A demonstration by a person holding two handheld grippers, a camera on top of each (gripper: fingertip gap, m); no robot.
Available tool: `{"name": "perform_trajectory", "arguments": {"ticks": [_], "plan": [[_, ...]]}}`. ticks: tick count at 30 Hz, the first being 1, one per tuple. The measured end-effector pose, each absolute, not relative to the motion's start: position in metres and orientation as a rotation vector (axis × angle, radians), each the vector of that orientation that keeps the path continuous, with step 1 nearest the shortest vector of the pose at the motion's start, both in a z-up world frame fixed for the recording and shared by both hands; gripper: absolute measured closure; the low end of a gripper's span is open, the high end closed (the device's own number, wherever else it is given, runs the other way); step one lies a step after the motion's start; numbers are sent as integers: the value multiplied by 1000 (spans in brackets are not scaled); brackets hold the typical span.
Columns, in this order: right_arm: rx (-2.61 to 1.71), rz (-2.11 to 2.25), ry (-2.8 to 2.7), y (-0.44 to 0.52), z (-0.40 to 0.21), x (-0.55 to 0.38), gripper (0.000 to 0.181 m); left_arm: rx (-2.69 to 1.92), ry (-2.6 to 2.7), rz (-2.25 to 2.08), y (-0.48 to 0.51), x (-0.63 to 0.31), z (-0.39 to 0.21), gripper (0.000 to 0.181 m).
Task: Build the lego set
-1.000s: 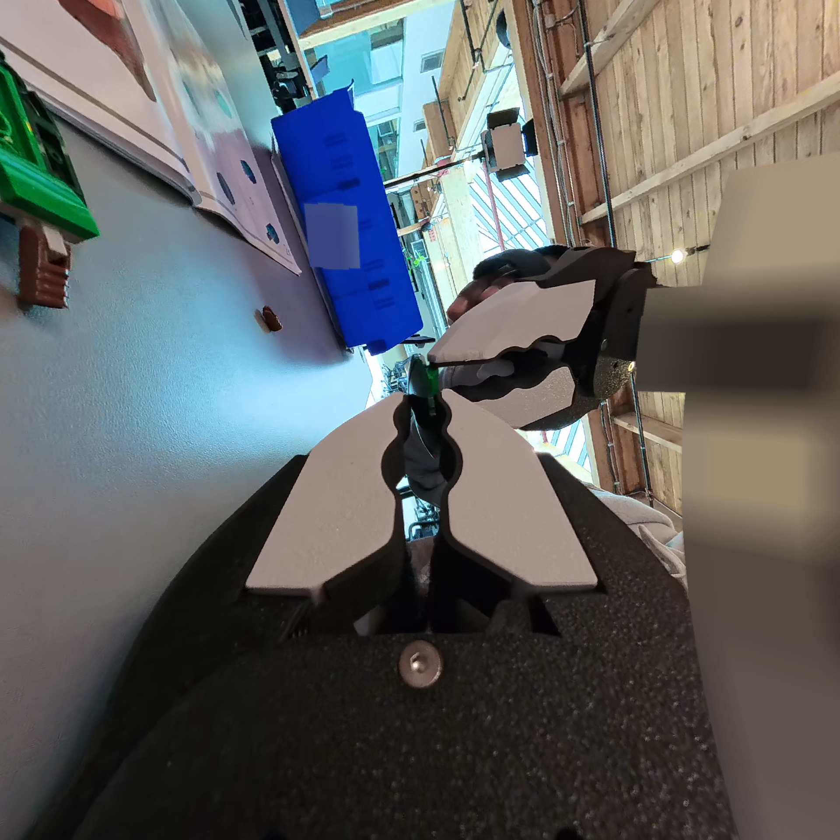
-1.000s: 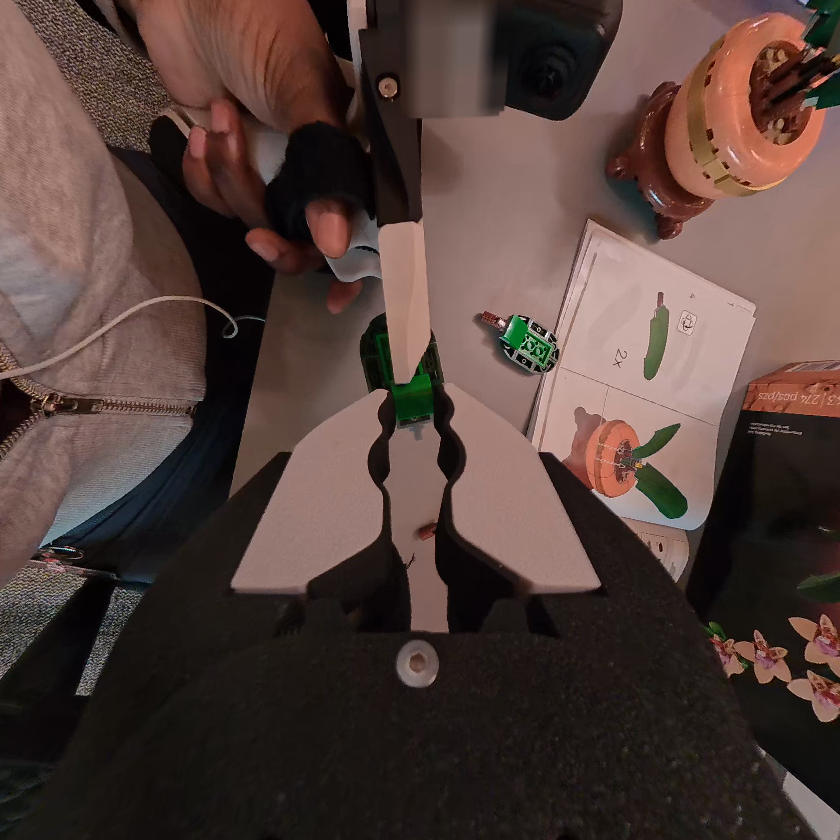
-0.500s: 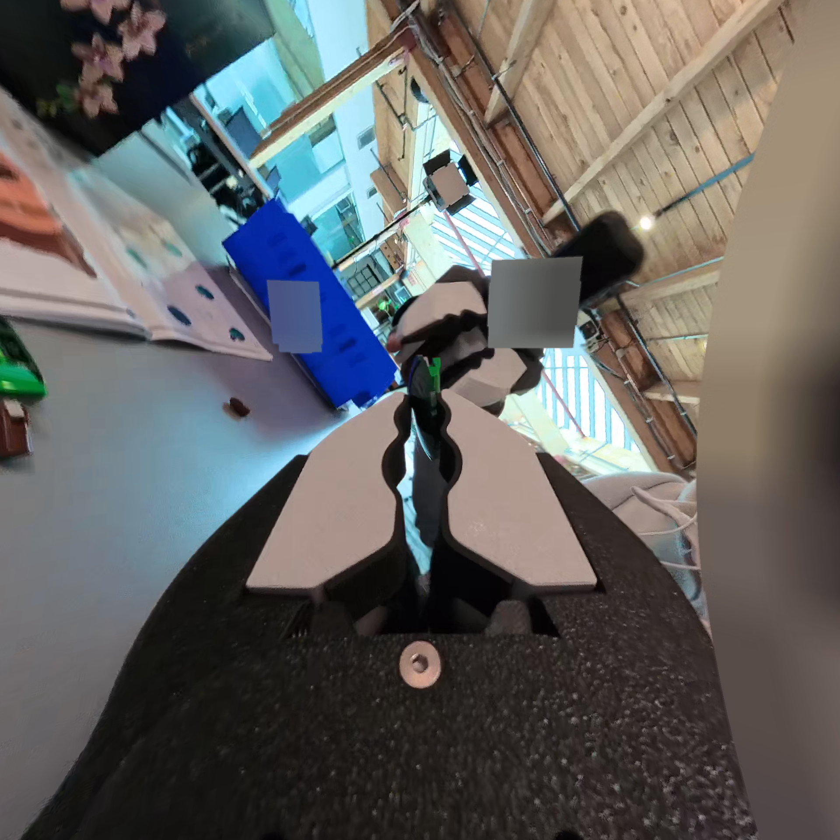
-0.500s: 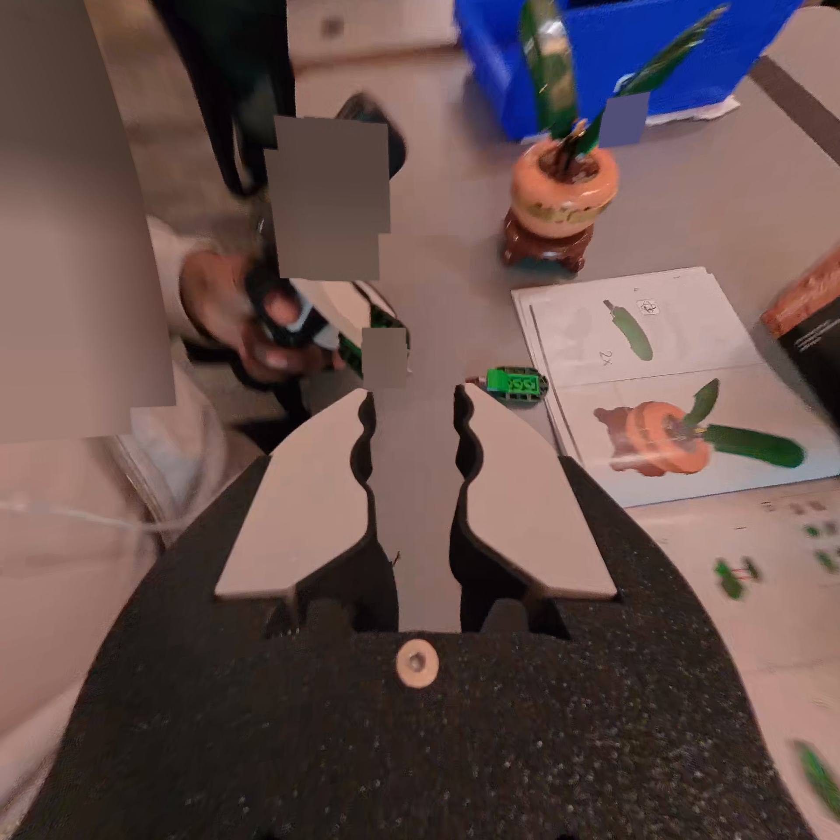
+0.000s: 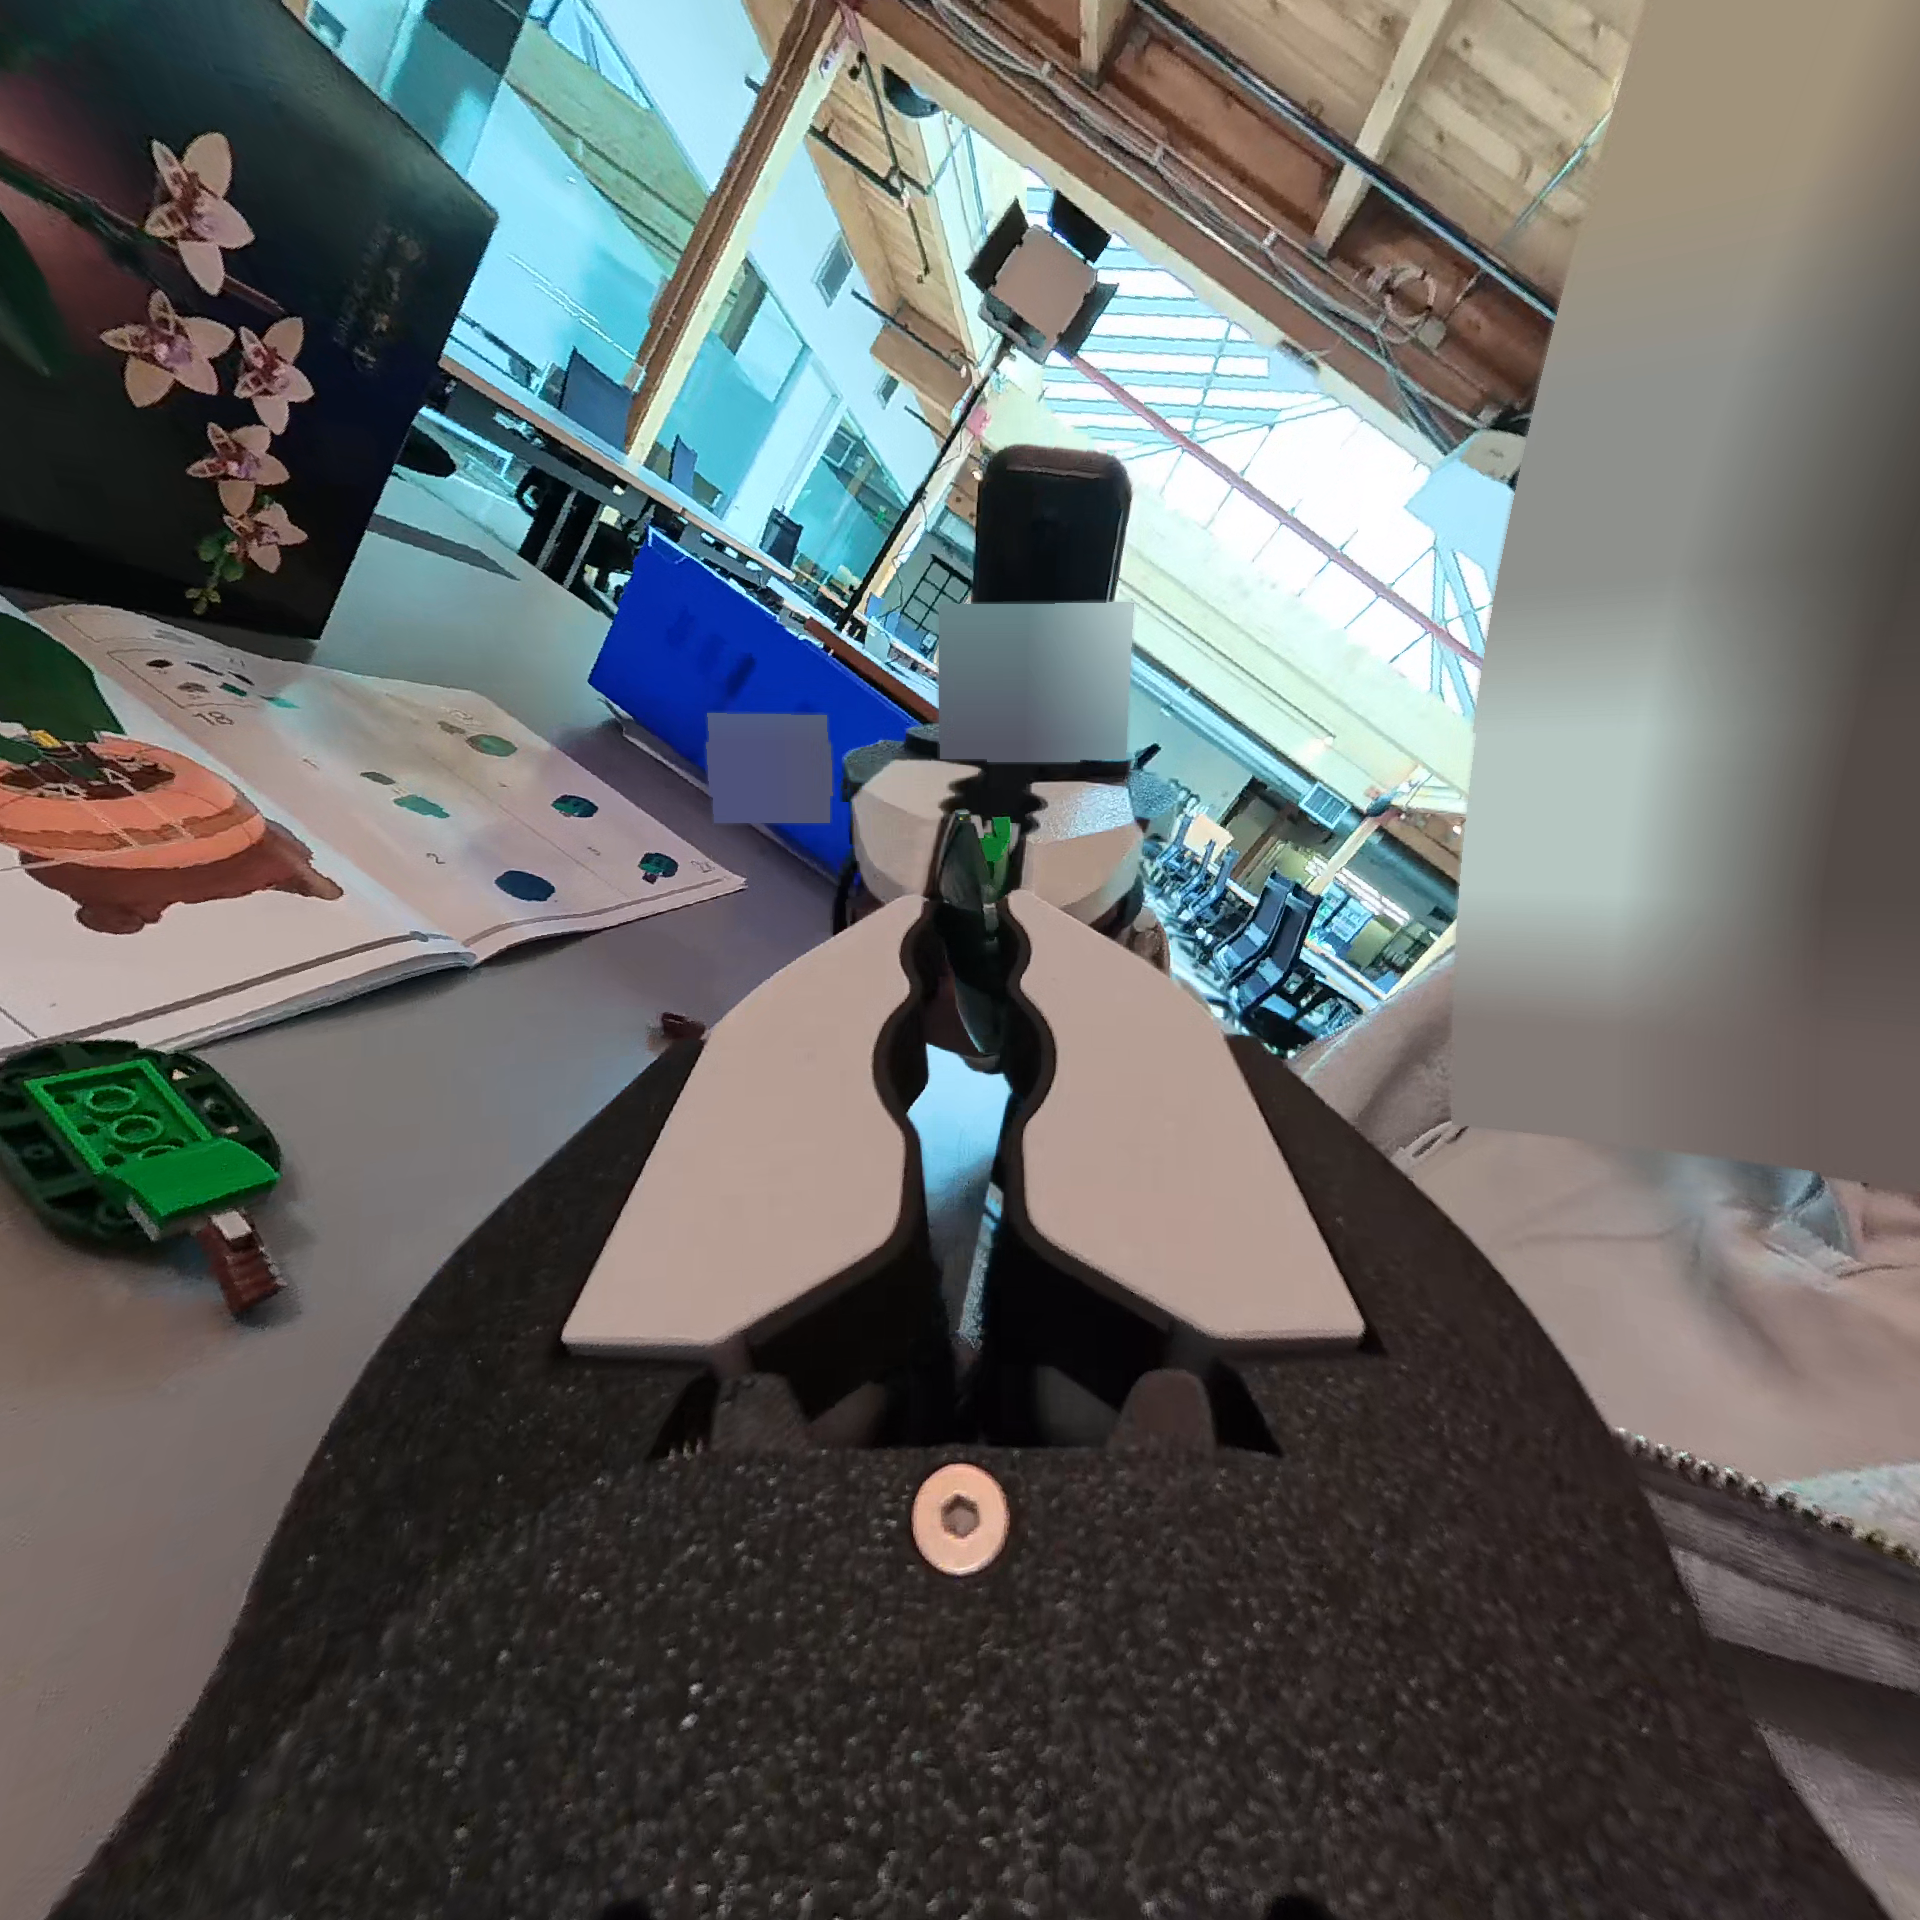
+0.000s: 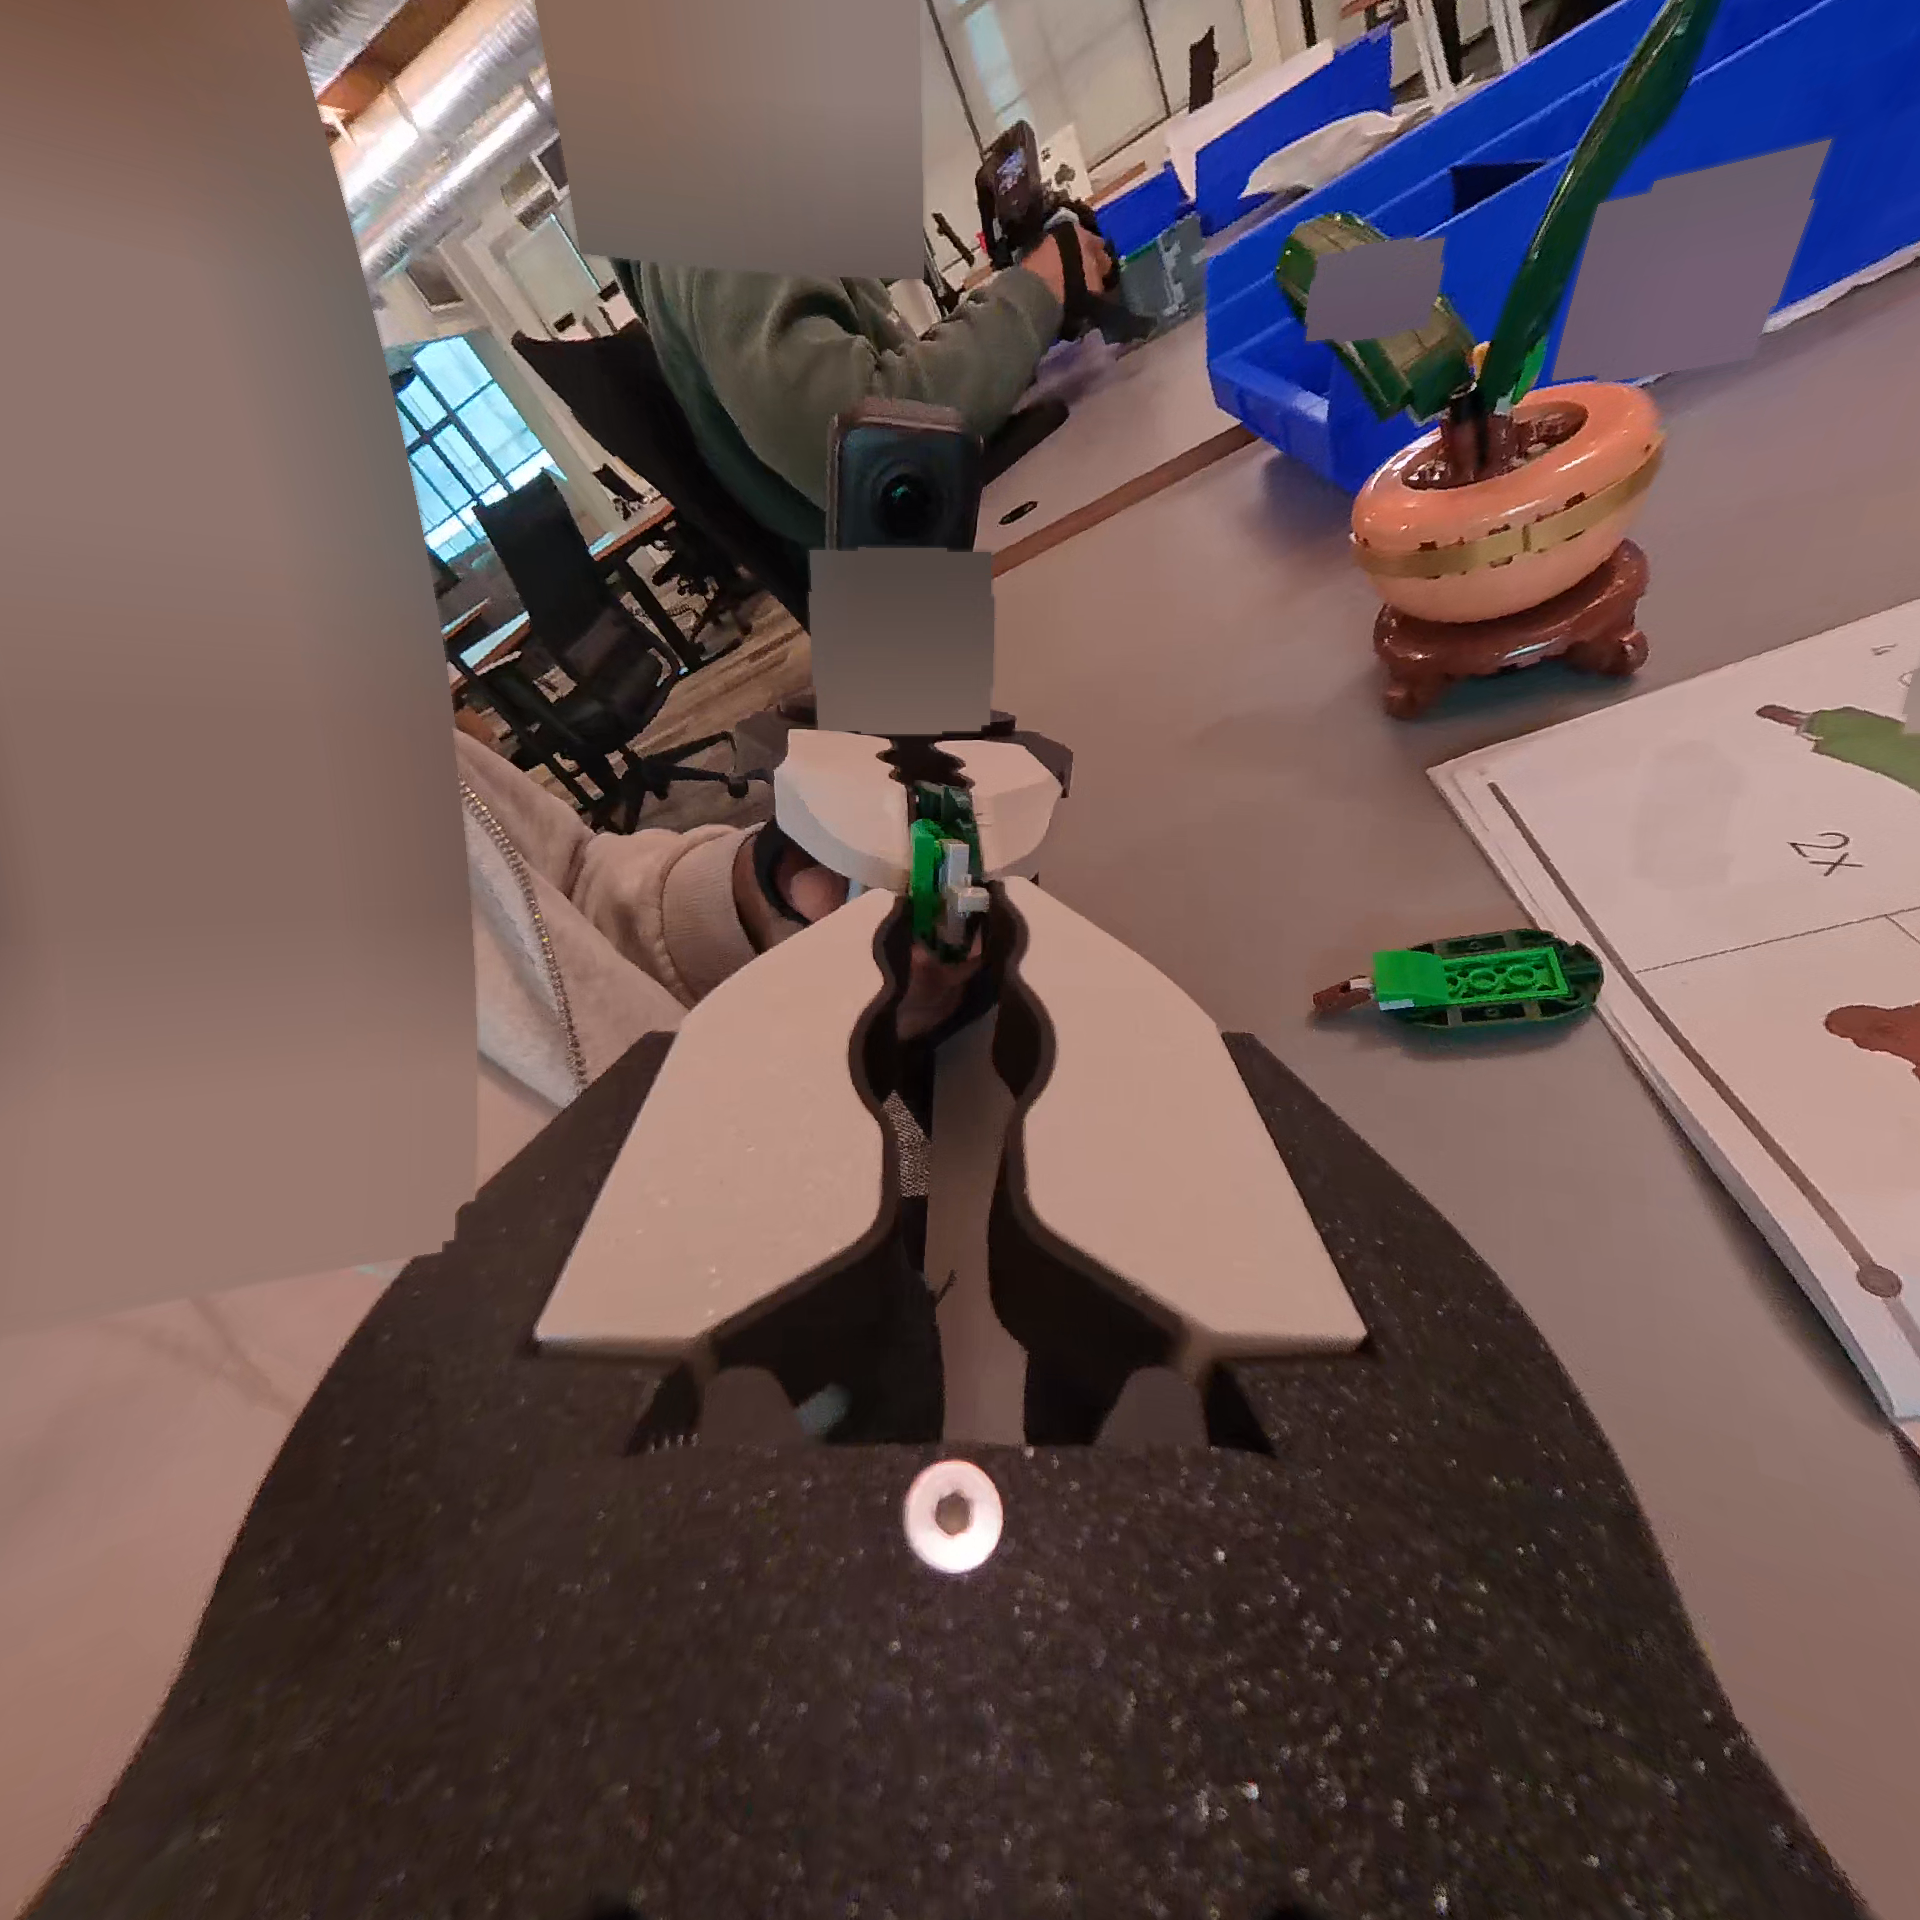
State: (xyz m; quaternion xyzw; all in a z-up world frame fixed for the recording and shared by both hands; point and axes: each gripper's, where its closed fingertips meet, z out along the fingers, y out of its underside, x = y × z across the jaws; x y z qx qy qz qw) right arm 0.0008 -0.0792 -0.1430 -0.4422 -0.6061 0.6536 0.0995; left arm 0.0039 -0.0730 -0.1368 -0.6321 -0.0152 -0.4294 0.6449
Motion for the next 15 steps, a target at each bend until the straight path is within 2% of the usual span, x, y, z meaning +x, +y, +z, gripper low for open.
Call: {"name": "perform_trajectory", "arguments": {"ticks": [15], "plan": [[-1220,1954,-1823,-72,-144,13,169,-1423,11,-1035,-65,16,-137,173]]}}
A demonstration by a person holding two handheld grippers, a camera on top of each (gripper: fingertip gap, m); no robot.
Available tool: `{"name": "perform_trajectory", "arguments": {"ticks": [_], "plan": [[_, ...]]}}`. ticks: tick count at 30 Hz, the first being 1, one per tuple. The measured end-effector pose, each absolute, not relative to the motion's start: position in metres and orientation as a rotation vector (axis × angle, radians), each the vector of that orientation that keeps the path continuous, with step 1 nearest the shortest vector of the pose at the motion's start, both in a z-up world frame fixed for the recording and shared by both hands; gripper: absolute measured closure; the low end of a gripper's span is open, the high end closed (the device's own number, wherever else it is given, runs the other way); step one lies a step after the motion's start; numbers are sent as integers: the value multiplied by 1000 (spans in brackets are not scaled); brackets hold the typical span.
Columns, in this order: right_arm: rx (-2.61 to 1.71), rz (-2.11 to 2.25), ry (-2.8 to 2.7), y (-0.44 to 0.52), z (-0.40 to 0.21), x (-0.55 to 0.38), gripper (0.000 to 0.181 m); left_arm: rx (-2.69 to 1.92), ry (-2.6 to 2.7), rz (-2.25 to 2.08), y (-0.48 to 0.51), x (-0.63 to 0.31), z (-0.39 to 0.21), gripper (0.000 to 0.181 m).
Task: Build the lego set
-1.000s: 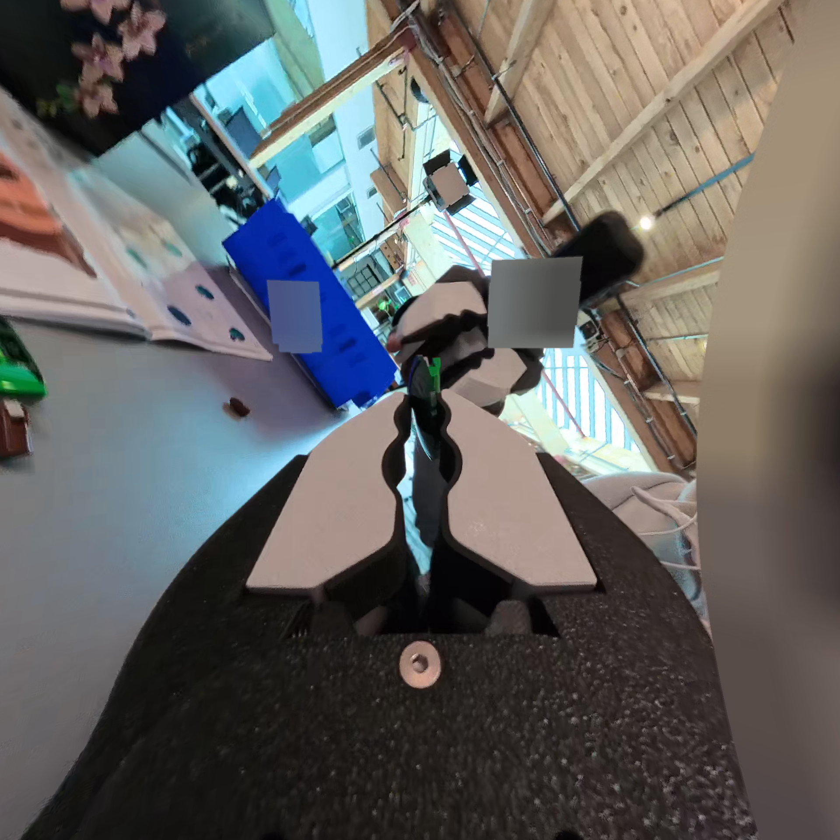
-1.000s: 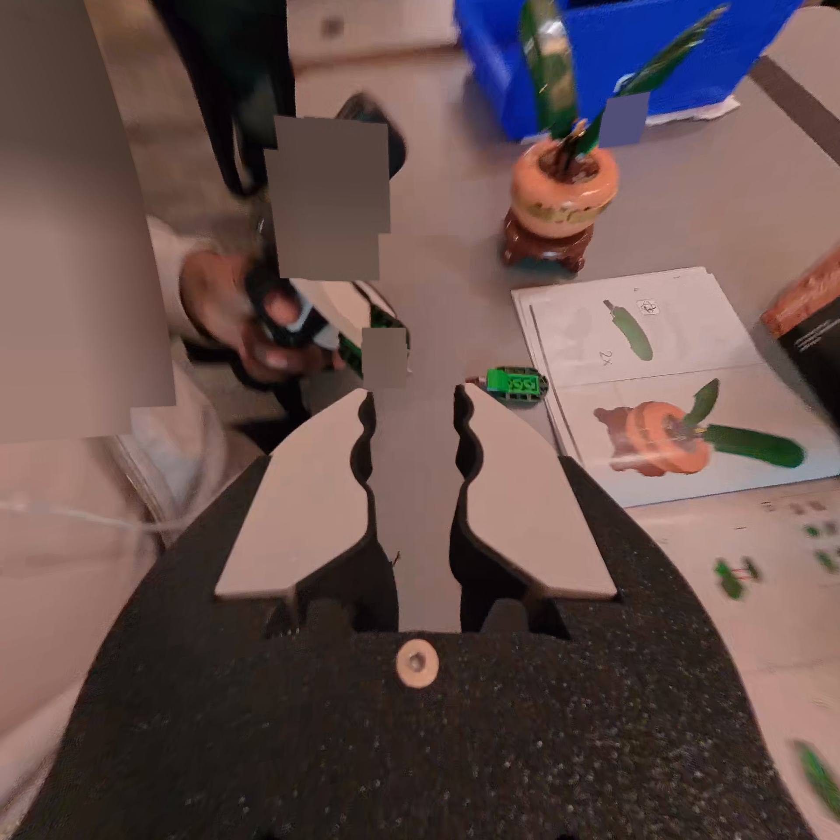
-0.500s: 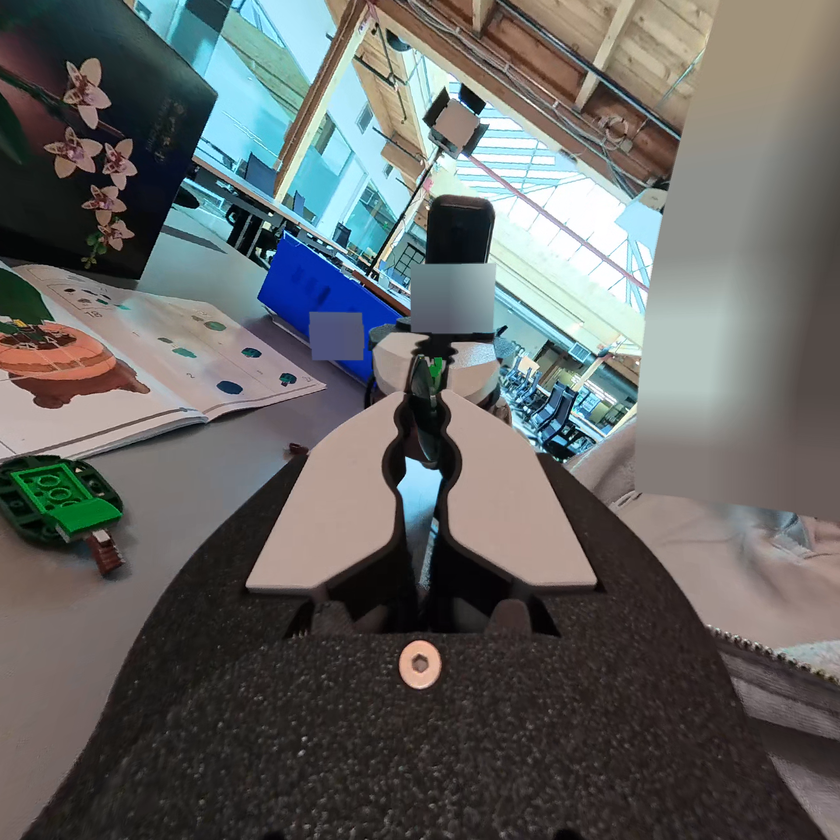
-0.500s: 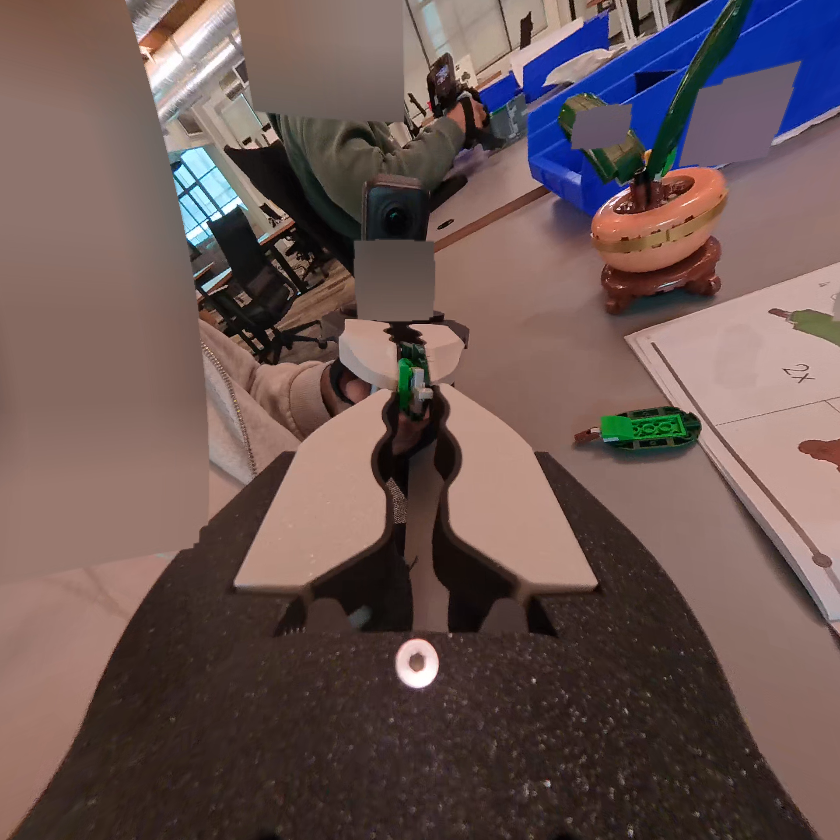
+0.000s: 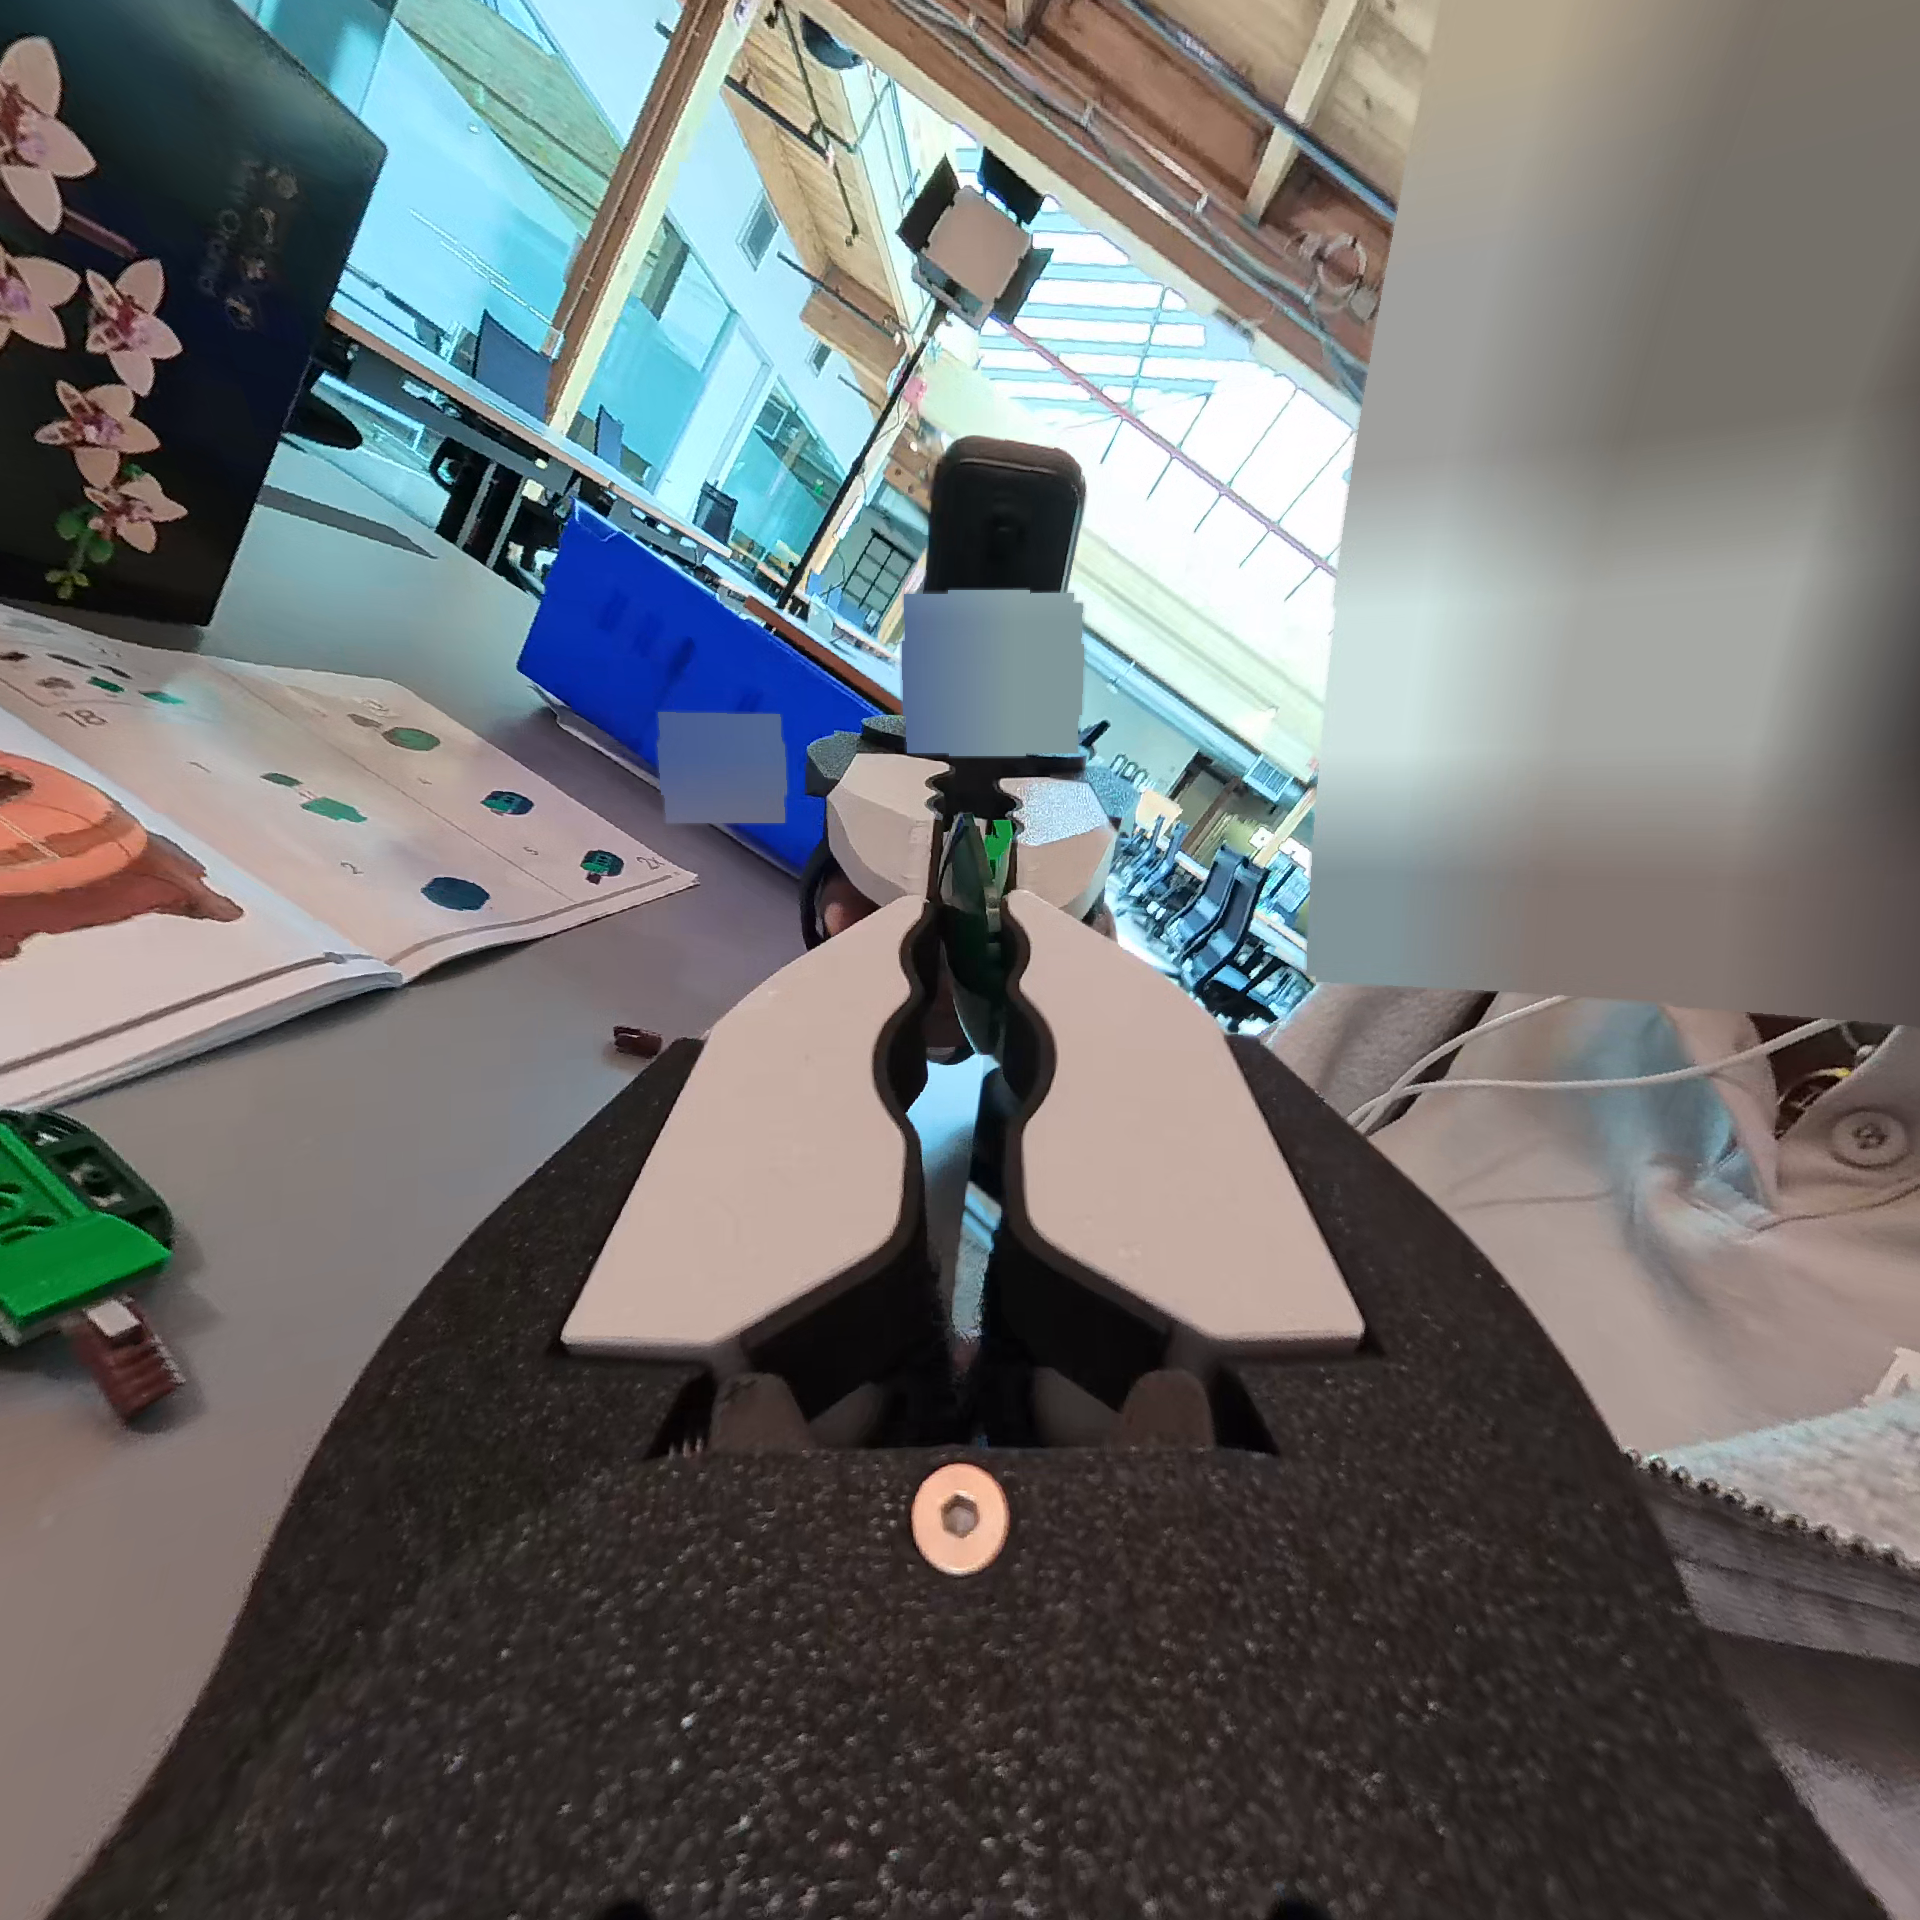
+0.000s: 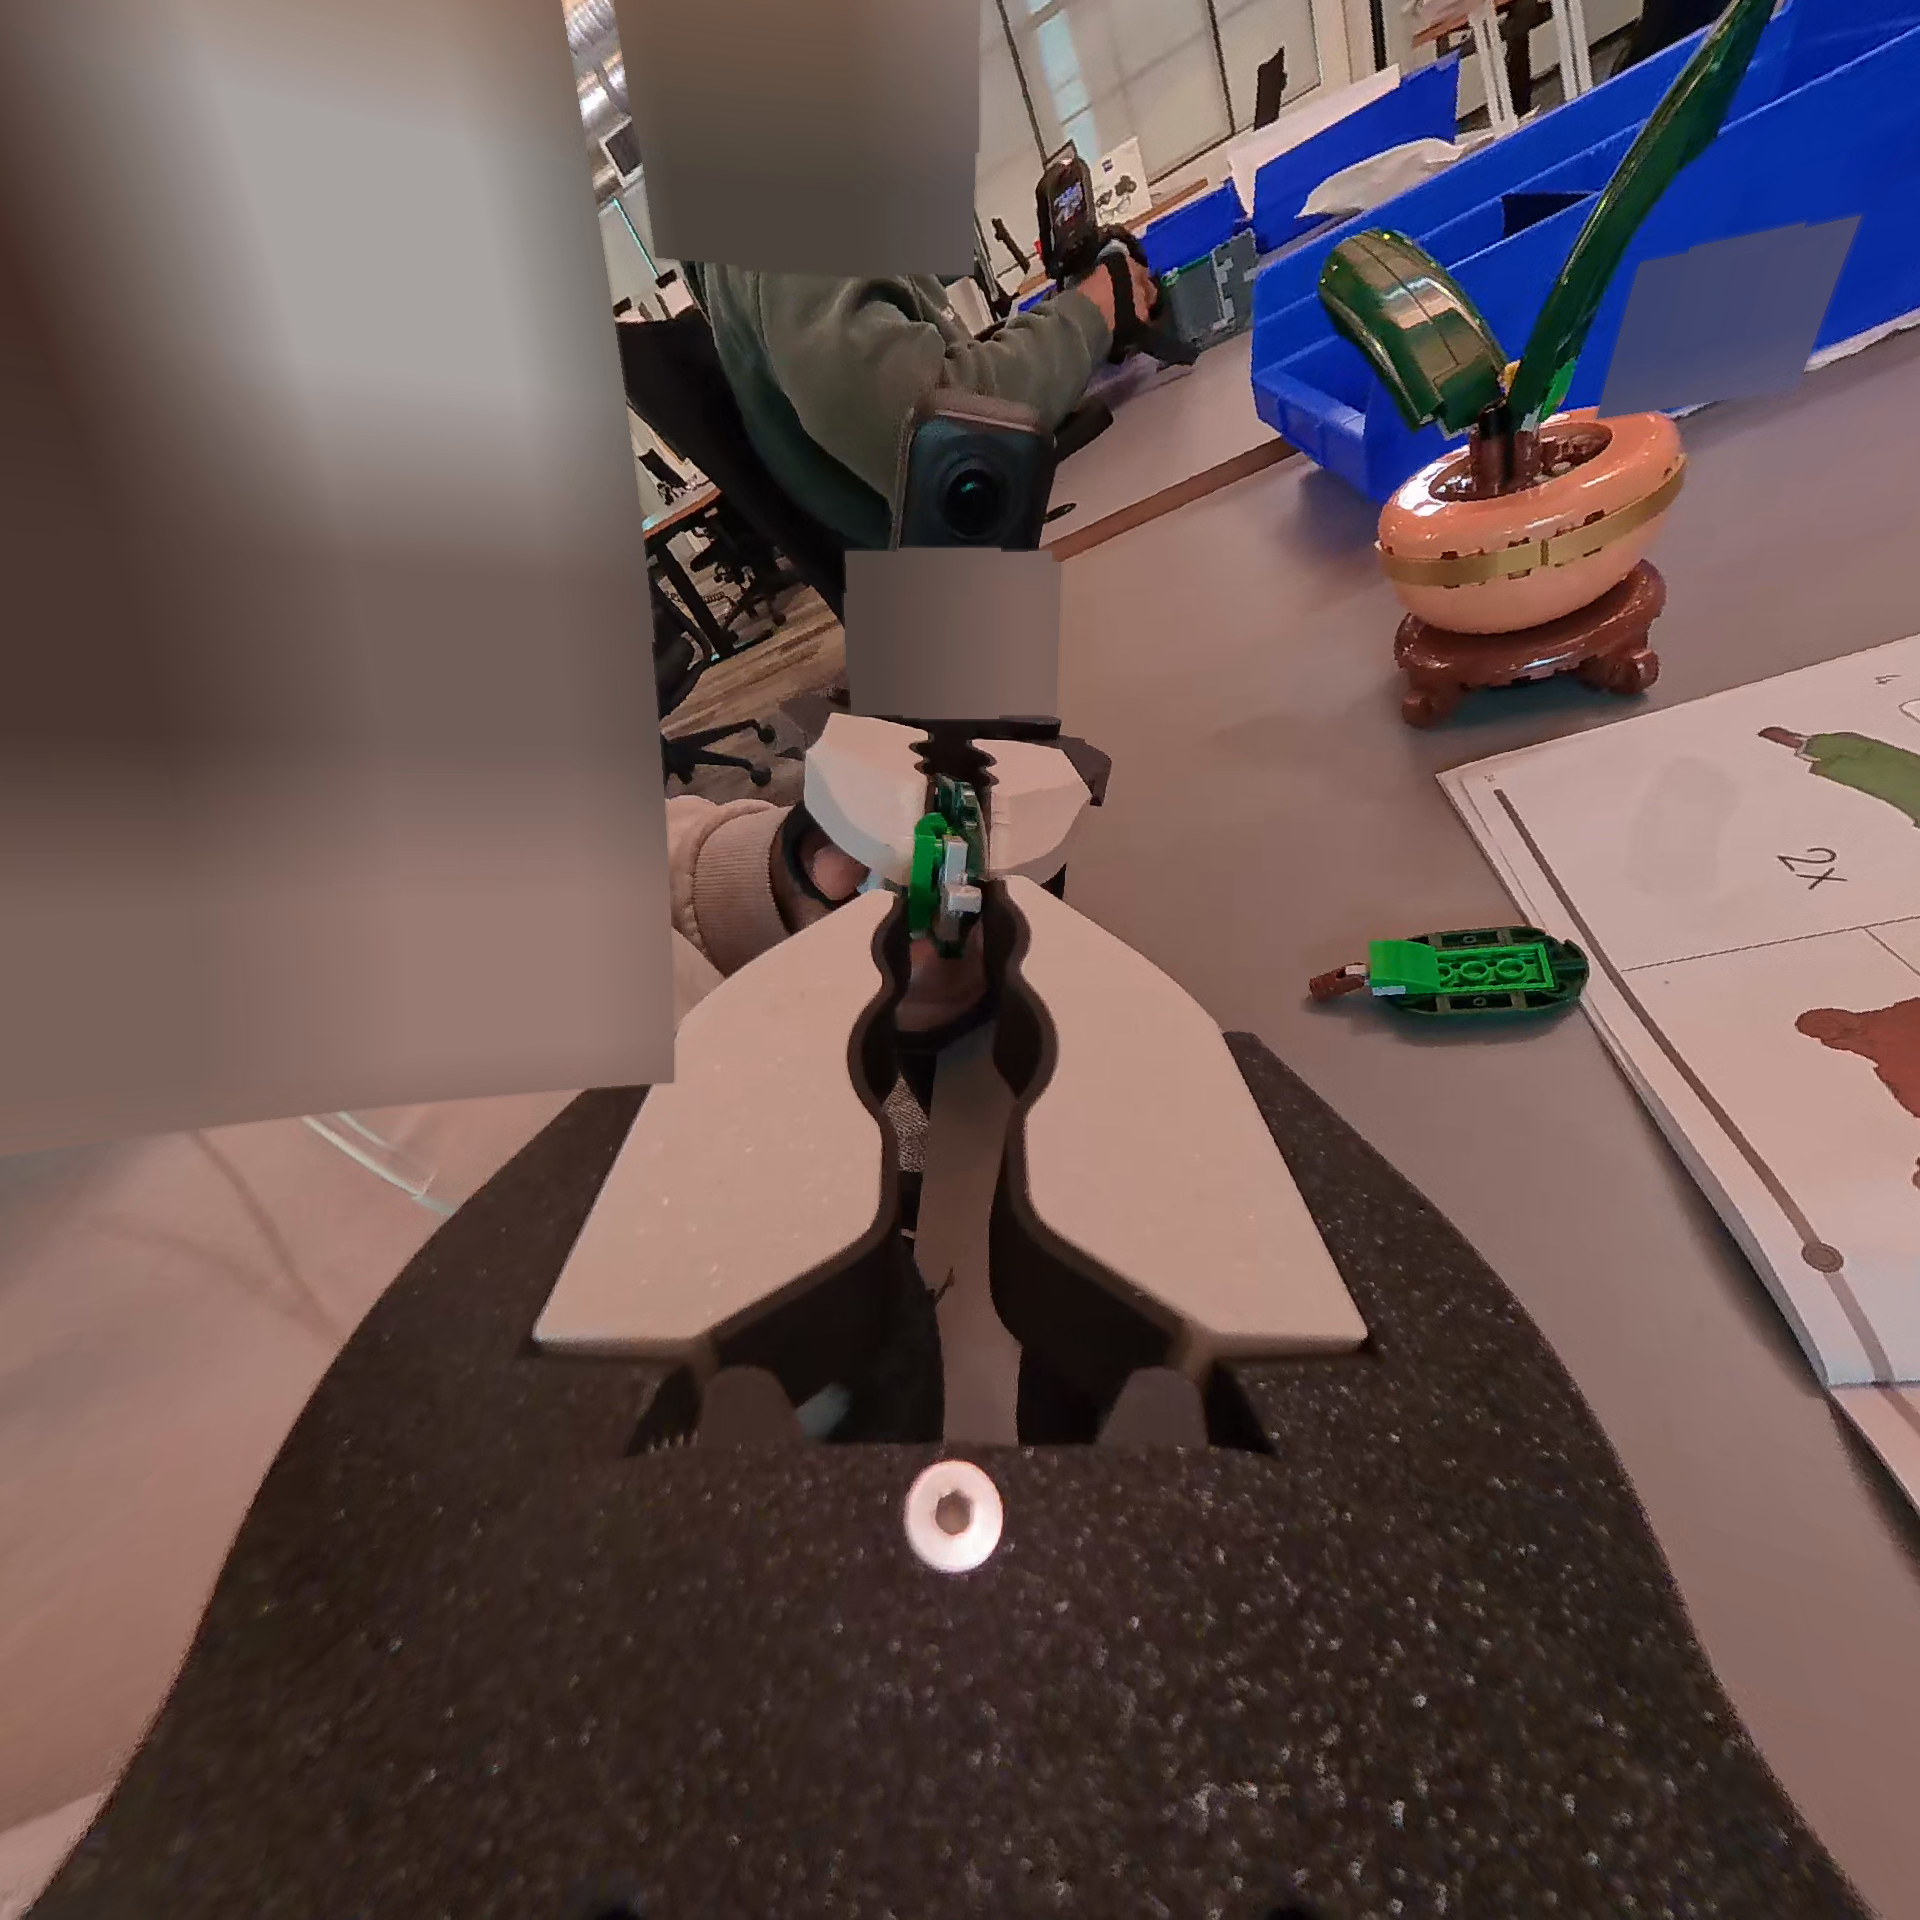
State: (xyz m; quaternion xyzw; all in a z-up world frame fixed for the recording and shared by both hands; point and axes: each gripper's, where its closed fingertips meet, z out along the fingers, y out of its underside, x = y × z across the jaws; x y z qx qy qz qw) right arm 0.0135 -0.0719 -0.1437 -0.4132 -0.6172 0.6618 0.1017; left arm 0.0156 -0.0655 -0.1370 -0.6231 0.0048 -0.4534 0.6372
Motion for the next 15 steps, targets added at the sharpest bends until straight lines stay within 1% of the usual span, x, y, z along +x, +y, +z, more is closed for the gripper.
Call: {"name": "perform_trajectory", "arguments": {"ticks": [1,3,4,7,9,11,14,15], "plan": [[-1222,1947,-1829,-72,-144,14,168,-1423,5,-1040,-65,16,-138,173],[-1228,1983,-1807,-71,-139,15,159,-1437,2,-1025,-65,16,-139,173],[-1247,2008,-1774,-70,-136,15,158,-1444,7,-1007,-65,15,-140,176],[-1305,1965,-1775,-68,-143,12,166,-1440,7,-1003,-66,14,-138,176],[-1307,1920,-1806,-70,-151,12,174,-1466,-9,-1000,-64,13,-141,176],[-1364,1769,-1813,-60,-167,5,174,-1539,-48,-956,-59,7,-153,176],[-1434,1635,-1862,-43,-187,4,169,-1698,-96,-907,-47,0,-172,176],[-1429,1590,-1893,-38,-189,8,158,-1720,-86,-890,-45,-2,-173,176]]}}
